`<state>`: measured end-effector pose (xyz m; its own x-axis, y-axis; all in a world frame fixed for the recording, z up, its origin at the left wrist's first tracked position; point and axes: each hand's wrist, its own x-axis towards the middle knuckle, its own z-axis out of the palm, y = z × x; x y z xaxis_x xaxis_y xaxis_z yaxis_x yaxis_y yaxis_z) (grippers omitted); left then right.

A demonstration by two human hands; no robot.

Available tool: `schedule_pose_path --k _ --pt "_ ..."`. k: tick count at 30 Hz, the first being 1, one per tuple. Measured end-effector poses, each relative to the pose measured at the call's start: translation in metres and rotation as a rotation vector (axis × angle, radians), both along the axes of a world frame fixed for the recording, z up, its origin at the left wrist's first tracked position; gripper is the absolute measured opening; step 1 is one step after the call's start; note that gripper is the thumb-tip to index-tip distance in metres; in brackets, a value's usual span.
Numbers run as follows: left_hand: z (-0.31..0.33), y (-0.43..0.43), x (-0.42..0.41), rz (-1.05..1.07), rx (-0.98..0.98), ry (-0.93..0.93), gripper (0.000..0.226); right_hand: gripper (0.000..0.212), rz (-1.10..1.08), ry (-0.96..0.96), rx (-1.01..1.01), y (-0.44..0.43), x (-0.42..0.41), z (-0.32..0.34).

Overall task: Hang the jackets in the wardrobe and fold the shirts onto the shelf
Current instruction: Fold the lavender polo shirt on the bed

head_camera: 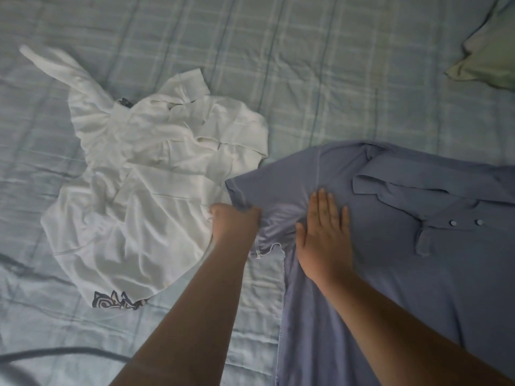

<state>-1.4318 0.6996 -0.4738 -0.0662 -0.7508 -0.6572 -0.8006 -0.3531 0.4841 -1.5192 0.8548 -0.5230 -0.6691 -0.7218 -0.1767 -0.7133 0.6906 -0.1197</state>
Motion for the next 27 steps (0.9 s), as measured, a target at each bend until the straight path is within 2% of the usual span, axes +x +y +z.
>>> schedule_pose_path --k 4,6,9,11,15,18,21,22,24,25,27 --pt "0.0 -0.003 -0.004 0.039 0.012 0.031 0.035 0.067 -0.011 0.004 0.001 -0.001 -0.001 -0.004" --pt "0.008 -0.004 -0.004 0.071 0.035 0.13 0.024 0.067 -0.014 0.006 -0.01 -0.001 -0.002 -0.003" --pt "0.019 0.0 -0.002 0.03 0.022 0.281 0.025 0.068 -0.004 -0.009 -0.004 -0.002 -0.002 0.0" --pt "0.027 0.009 -0.008 -0.112 -0.064 0.321 0.026 0.068 0.016 -0.039 -0.015 0.0 -0.004 0.004" --pt "0.04 0.041 -0.043 -0.398 -0.304 0.27 0.027 0.064 -0.006 -0.141 -0.147 0.026 -0.02 0.021" --pt "0.042 0.085 -0.074 -0.611 -0.295 0.313 0.019 0.067 -0.093 -0.142 -0.193 0.069 -0.042 0.036" --pt "0.033 0.125 -0.094 -0.903 -0.162 0.256 0.046 0.071 -0.143 -0.145 -0.155 0.11 -0.067 0.046" --pt "0.029 0.135 -0.099 -0.946 -0.129 0.263 0.049 0.07 -0.162 -0.14 -0.174 0.121 -0.074 0.047" --pt "0.022 0.146 -0.105 -0.972 -0.123 0.316 0.037 0.072 -0.191 -0.116 -0.234 0.135 -0.085 0.048" --pt "0.021 0.148 -0.103 -0.972 -0.171 0.306 0.033 0.071 -0.193 -0.111 -0.255 0.139 -0.089 0.047" --pt "0.016 0.148 -0.094 -0.936 -0.401 0.265 0.043 0.071 -0.148 -0.143 -0.31 0.139 -0.093 0.042"
